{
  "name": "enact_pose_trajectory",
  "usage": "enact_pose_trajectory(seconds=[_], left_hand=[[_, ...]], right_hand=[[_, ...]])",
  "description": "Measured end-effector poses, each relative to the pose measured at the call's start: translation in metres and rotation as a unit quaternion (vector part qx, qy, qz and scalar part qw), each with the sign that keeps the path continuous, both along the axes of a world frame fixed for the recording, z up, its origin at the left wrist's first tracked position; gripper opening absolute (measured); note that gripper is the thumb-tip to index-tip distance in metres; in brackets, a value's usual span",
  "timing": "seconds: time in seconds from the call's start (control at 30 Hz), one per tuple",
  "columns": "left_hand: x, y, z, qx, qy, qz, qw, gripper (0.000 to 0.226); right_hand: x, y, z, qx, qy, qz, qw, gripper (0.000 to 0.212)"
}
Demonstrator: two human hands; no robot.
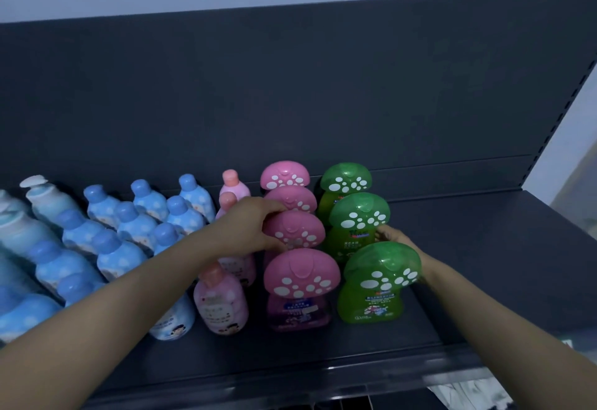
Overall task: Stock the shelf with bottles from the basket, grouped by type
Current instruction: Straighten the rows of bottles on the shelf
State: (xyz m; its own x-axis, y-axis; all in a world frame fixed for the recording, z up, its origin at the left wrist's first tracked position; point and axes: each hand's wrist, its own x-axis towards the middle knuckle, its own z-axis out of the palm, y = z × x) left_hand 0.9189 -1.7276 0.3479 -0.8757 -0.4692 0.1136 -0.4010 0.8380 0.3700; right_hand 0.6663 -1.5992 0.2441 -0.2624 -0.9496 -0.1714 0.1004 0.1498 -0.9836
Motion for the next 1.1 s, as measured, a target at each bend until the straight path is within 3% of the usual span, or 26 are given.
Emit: enact_pose_trajectory(seconds=[0.07,0.13,0.2,0.27,0.33,0.4,0.5,0.57,0.67,0.83,0.97,1.1], left_hand=[[-0.002,0.001,0.001,-0.003,-0.017,0.013,1.0,0.058],[-0.001,0.004,0.008,0.001,-0.033,0.028,0.999,0.064],[0.011,0.014,0.02,-0.01,0.007,0.066,0.998,0.069],[0.034,0.04,0.021,-0.013,0.171,0.149,0.974,0.059],[0.057,0.084,0.001,0.069,0.386,0.196,0.899,0.038],[0.063,0.125,-0.033,0.171,0.459,0.215,0.845,0.041],[0.048,0.145,-0.079,0.267,0.402,0.244,0.841,0.07],[0.034,0.136,-0.099,0.253,0.341,0.234,0.875,0.079],[0.021,0.115,-0.115,0.222,0.275,0.229,0.907,0.075],[0.021,0.097,-0.119,0.267,0.246,0.191,0.912,0.062],[0.023,0.095,-0.12,0.296,0.244,0.18,0.906,0.058],[0.023,0.096,-0.121,0.297,0.245,0.174,0.906,0.058]], right_hand=[[0.001,0.001,0.002,0.008,0.021,0.004,1.0,0.049],[0.003,0.006,0.009,0.029,0.028,-0.002,0.999,0.04],[0.0,0.02,0.017,0.022,0.077,-0.008,0.997,0.041],[-0.006,0.044,0.019,-0.023,0.132,-0.043,0.99,0.043],[-0.009,0.08,0.014,-0.068,0.115,-0.11,0.985,0.029],[-0.005,0.112,0.008,-0.092,0.085,-0.122,0.985,0.044],[0.011,0.129,0.0,-0.072,0.101,-0.047,0.991,0.074],[0.023,0.121,-0.003,-0.045,0.136,-0.005,0.99,0.085],[0.033,0.103,-0.013,-0.027,0.181,0.012,0.983,0.076],[0.03,0.093,-0.021,-0.019,0.211,0.023,0.977,0.047],[0.028,0.095,-0.023,-0.027,0.188,0.027,0.981,0.047],[0.026,0.096,-0.022,-0.021,0.162,0.032,0.986,0.062]])
